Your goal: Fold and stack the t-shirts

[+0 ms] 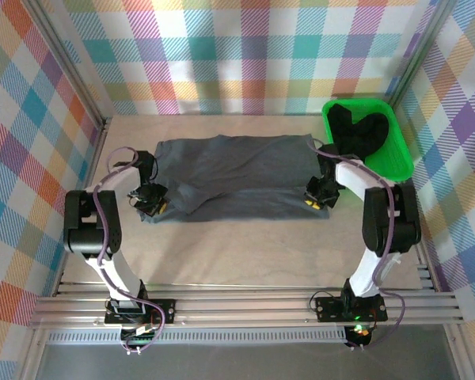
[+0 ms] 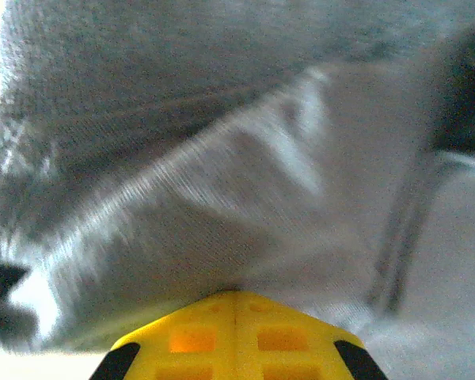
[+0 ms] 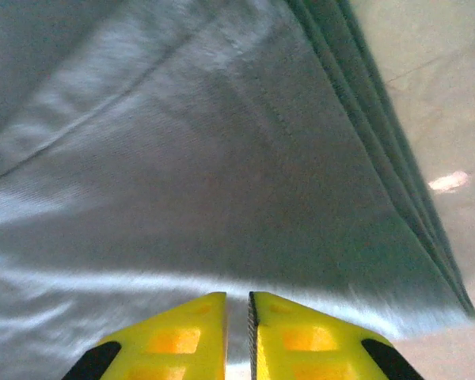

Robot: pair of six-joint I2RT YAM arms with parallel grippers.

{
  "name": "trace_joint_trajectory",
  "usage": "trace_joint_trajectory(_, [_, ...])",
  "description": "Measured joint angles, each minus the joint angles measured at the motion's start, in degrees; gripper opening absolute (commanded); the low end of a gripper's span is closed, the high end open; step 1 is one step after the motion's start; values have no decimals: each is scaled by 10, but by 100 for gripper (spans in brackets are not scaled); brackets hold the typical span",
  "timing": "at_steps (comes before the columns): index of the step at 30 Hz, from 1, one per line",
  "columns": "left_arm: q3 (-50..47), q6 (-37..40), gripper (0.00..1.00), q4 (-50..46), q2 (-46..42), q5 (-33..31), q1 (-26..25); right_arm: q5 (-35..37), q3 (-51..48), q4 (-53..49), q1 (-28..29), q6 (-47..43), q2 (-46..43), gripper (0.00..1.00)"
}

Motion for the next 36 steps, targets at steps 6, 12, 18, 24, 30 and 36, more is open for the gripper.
trace_joint_trajectory(6, [-15, 0, 0, -2, -3, -45, 19, 24, 22, -6, 0, -12, 41, 26])
trace_joint_trajectory(12, [-94, -3, 0, 2, -64, -55, 30, 17, -35, 1, 4, -8, 0, 28])
trace_joint_trajectory(18, [-186, -14, 3, -26, -154, -65, 36, 7, -160, -21, 29, 34, -106, 31])
trace_joint_trajectory(24, [-175, -18, 41, -73, -196, -91, 47, 8, -194, -43, 42, 53, -181, 43])
trace_joint_trajectory(30, [-128, -65, 51, -77, -251, -69, -28, -65, -140, 26, 55, 19, -205, 52])
trace_joint_trajectory(36, [-184, -161, 56, -26, -252, 6, -136, -188, -106, 110, 76, 1, -191, 54])
